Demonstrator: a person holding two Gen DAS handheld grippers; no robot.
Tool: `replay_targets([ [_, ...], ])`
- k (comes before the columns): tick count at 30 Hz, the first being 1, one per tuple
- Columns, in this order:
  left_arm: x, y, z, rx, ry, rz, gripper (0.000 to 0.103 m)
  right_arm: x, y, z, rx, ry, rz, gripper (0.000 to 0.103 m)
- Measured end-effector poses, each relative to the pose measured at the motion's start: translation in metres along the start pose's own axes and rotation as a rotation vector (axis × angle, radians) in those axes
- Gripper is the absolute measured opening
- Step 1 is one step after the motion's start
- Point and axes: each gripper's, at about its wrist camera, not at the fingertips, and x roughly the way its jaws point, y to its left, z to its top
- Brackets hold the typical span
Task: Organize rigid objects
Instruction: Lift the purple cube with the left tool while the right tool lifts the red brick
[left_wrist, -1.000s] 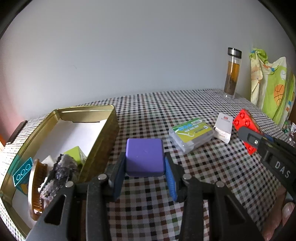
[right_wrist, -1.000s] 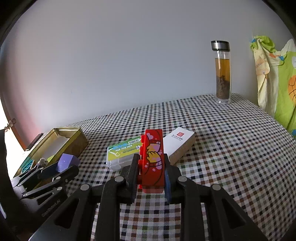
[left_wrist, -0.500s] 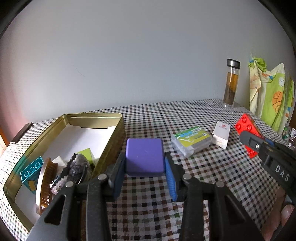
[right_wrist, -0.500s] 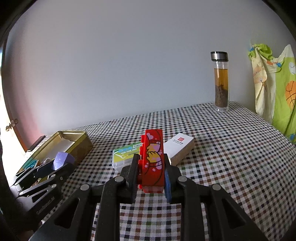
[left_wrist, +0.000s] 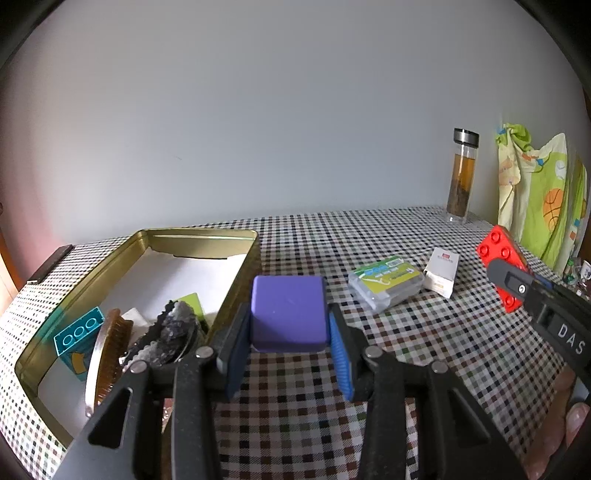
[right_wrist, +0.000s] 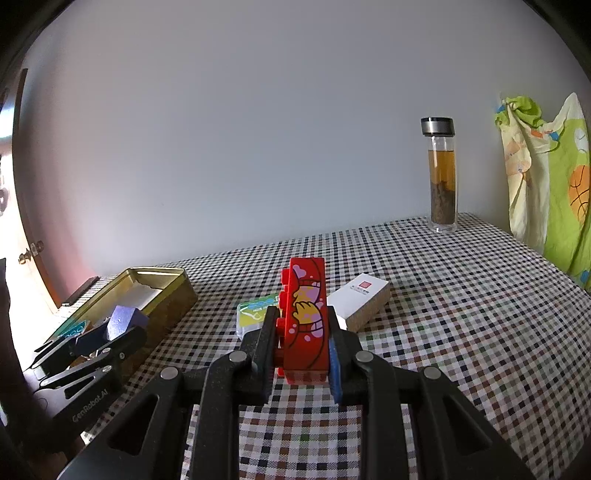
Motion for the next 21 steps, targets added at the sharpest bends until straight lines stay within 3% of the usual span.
replay_targets([
  [21, -0.018, 0.017, -0.006, -0.044, -0.037, 0.002, 0.039, -0.022, 0.012, -0.004, -0.046, -0.083, -0.011, 0.025],
])
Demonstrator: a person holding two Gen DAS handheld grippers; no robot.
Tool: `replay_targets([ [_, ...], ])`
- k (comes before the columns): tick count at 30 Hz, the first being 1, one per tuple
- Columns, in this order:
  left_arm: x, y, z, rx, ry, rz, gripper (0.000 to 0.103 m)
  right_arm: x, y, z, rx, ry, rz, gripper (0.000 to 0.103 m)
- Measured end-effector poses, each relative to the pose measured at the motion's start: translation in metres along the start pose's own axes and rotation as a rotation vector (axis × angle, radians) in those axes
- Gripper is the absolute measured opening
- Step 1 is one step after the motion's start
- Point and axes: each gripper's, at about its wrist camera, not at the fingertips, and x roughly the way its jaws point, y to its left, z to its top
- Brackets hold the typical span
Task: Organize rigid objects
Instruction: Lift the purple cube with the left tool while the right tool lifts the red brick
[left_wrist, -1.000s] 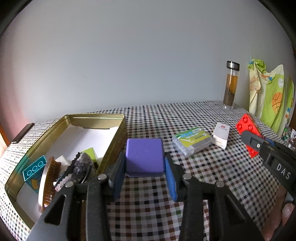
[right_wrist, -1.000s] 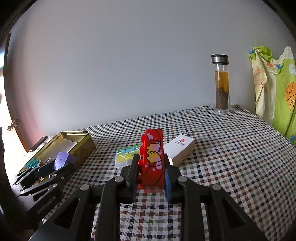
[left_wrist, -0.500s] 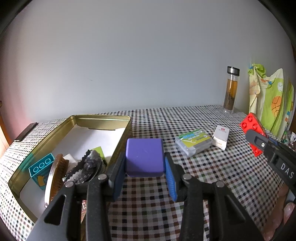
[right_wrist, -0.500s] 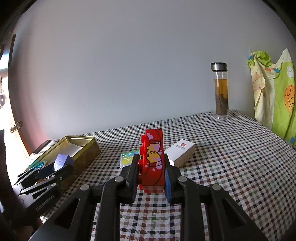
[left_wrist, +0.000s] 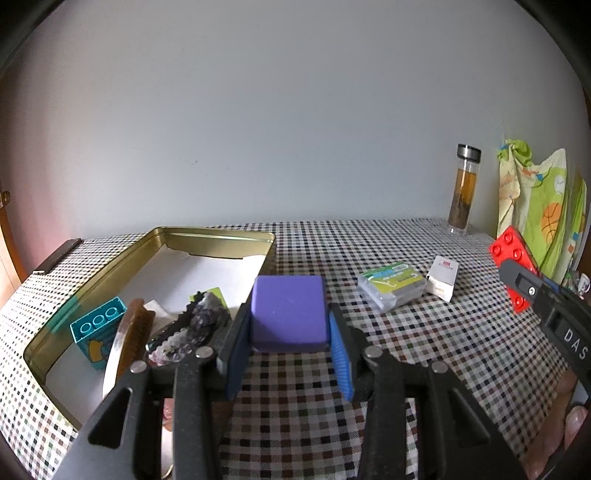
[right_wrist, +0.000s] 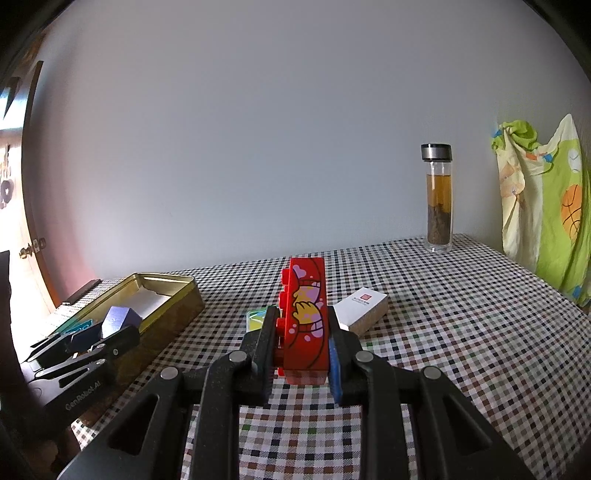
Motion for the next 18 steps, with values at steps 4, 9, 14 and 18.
replay_targets([
  [4, -0.004, 0.003, 0.000, -0.007, -0.012, 0.002, 0.039, -0.002, 0.003, -0.001, -0.007, -0.001, 0.005, 0.025],
  [9, -0.008, 0.006, -0.002, -0.016, -0.024, 0.007, 0.039, -0.005, 0.007, -0.002, -0.019, -0.015, 0.007, 0.025],
  [14, -0.010, 0.012, -0.004, -0.039, -0.027, 0.014, 0.039, -0.011, 0.015, -0.004, -0.050, -0.038, 0.006, 0.025],
  [18, -0.011, 0.018, -0.005, -0.054, -0.028, 0.021, 0.039, -0.015, 0.023, -0.006, -0.067, -0.052, 0.014, 0.025],
])
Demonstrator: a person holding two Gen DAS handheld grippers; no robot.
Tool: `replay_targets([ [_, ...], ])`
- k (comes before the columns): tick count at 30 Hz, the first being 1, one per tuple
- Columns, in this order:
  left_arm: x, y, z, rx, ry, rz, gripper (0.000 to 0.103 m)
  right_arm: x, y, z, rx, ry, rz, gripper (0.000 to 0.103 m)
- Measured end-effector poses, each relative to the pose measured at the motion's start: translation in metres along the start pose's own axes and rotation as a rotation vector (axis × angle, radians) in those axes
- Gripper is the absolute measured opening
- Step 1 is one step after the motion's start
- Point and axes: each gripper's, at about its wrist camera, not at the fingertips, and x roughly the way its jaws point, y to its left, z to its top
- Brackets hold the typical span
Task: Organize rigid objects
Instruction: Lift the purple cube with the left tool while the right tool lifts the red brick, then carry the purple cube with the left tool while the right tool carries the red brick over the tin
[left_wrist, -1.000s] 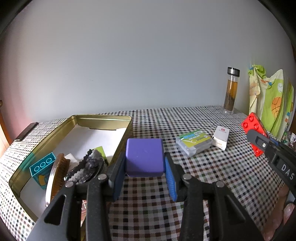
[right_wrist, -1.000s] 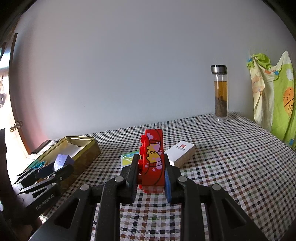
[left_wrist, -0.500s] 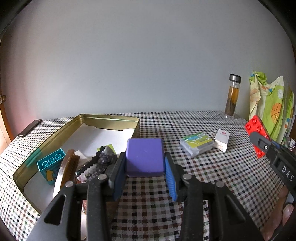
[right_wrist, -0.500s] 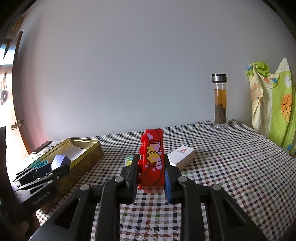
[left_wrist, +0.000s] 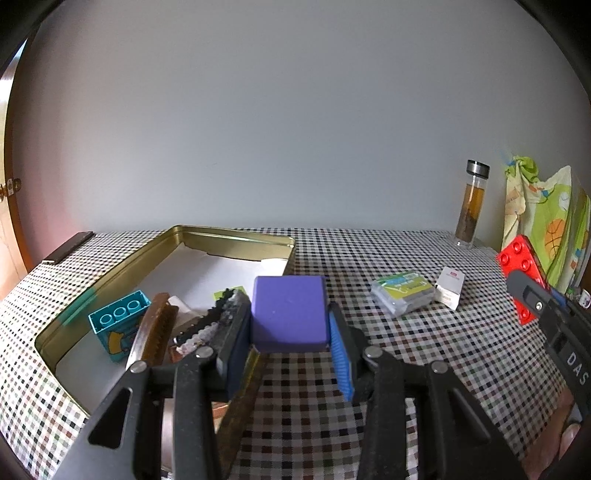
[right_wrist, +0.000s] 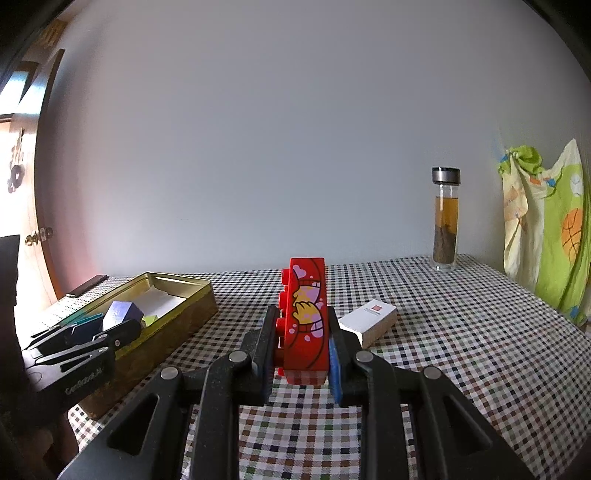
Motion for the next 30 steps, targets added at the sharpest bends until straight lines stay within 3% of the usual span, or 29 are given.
replay_targets([
  [18, -0.015, 0.019, -0.002, 0.015, -0.056, 0.071, 0.039, -0.001, 0.007, -0.001, 0.032, 0.003, 0.048, 0.025],
  [30, -0.020, 0.039, -0.003, 0.000, -0.069, 0.107, 0.039, 0.003, 0.041, -0.003, -0.016, 0.007, 0.103, 0.025],
])
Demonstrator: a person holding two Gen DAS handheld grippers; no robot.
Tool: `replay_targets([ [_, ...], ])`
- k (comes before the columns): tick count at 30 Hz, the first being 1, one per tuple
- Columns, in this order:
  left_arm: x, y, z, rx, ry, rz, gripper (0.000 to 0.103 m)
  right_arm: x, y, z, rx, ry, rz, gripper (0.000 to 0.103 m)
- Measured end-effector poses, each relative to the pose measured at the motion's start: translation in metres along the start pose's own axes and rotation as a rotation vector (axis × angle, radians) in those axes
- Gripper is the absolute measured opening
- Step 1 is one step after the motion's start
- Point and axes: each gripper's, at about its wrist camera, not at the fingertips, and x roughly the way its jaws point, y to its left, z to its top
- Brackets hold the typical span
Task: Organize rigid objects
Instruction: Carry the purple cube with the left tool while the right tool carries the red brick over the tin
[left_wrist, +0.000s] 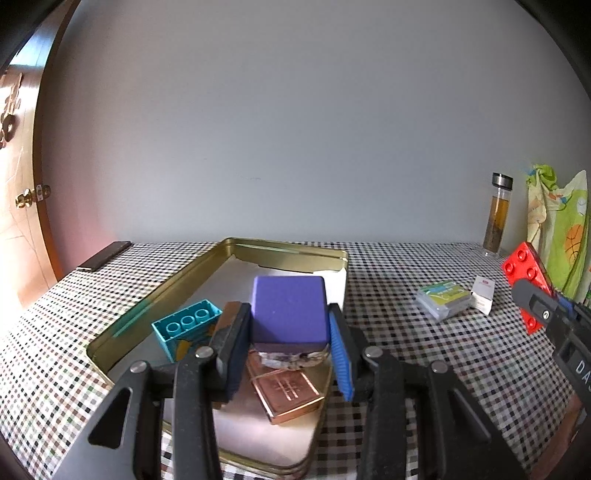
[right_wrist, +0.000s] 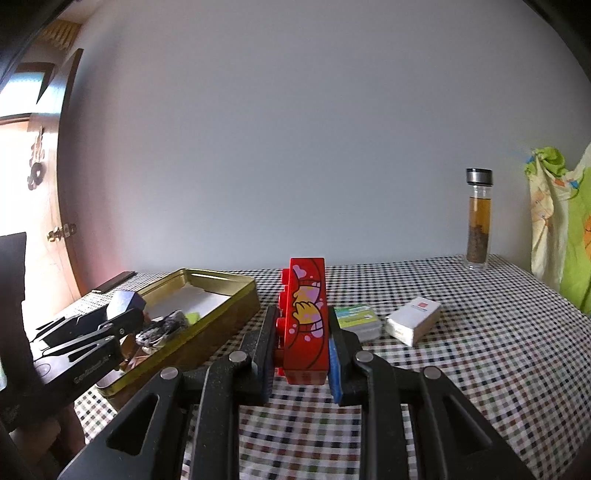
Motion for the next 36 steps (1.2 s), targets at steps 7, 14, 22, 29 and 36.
replay_targets([
  [7, -0.003, 0.008, 0.000, -0.005, -0.016, 0.014, 0.039, 0.003, 0.016, 0.000, -0.021, 0.003, 0.027, 0.025],
  [14, -0.002, 0.017, 0.000, -0.021, -0.019, 0.026, 0.039, 0.012, 0.025, 0.000, -0.019, 0.024, 0.042, 0.025],
  [22, -0.004, 0.024, 0.000, -0.021, -0.031, 0.040, 0.039, 0.015, 0.045, -0.001, -0.064, 0.017, 0.053, 0.025],
  [29, -0.004, 0.032, 0.000, -0.030, -0.031, 0.043, 0.039, 0.020, 0.058, -0.001, -0.076, 0.026, 0.067, 0.025],
  [36, -0.001, 0.040, 0.000, -0.050, -0.019, 0.057, 0.039, 0.025, 0.074, -0.001, -0.100, 0.036, 0.094, 0.025],
])
